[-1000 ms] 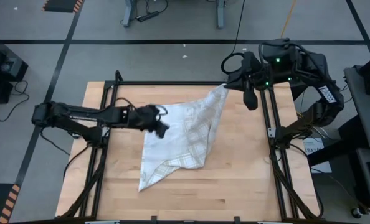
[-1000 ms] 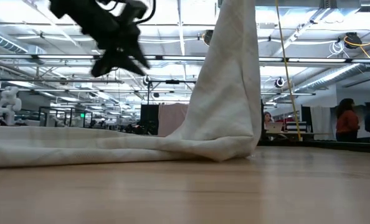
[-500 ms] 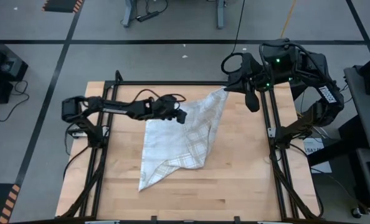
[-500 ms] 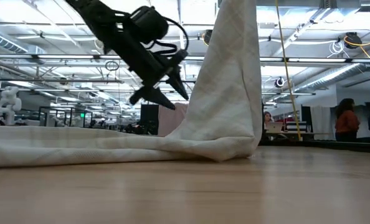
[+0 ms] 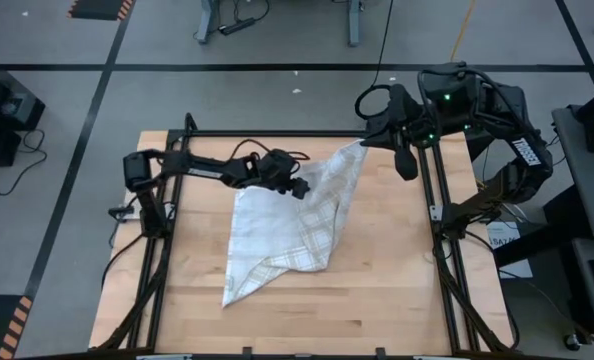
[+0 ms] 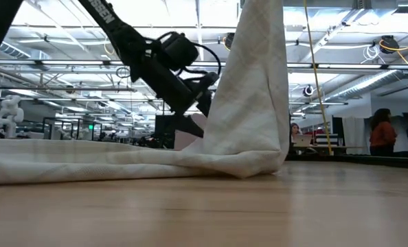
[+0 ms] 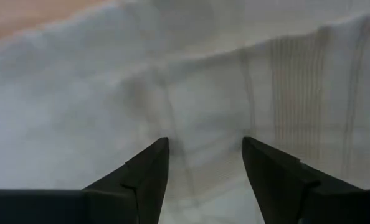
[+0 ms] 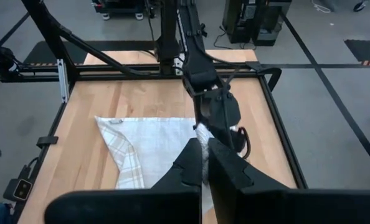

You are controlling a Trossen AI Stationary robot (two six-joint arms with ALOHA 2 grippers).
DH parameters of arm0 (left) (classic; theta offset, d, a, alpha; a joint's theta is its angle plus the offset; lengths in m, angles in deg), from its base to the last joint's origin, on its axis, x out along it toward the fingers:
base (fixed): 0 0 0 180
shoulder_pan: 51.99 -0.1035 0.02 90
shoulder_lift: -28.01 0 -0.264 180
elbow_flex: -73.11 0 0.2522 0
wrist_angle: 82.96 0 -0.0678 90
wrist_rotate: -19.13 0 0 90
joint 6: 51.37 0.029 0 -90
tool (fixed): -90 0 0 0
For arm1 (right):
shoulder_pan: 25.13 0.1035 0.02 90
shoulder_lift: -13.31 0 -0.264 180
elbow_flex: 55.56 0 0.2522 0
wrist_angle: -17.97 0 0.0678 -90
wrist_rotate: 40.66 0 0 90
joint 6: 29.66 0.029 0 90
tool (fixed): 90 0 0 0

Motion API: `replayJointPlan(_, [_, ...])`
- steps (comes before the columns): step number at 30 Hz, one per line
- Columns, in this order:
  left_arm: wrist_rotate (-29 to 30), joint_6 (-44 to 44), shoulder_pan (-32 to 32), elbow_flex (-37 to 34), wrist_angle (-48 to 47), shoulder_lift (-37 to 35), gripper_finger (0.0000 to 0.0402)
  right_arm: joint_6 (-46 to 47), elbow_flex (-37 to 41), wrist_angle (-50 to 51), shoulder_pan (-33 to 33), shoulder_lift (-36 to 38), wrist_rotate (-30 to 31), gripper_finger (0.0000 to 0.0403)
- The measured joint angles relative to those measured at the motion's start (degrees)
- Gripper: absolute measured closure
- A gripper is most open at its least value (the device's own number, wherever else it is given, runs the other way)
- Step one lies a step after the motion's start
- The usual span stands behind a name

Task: Roll towel
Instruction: Roll the towel

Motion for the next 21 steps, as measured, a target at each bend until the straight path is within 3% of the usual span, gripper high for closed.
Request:
replayJointPlan(3, [-1.1,0.0,0.6,0.0,3.1,1.6,0.0223,0.0,0.0,0.0,0.0,0.0,0.0,0.0401])
replayJointPlan(8, [0.1,-0.1,1.7,0.0,3.9,2.1,0.0357,0.0,0.0,0.0,0.0,0.0,0.2,0.0401])
replayJointPlan(10, [0.0,-1.4,1.7,0.0,4.0,0.5,0.0388,0.0,0.0,0.0,0.0,0.0,0.4,0.0401])
replayJointPlan(21, [0.0,-1.4,6.2,0.0,-4.5,-15.1,0.0399,1.9,0.0,11.9,0.0,0.0,0.4,0.0401])
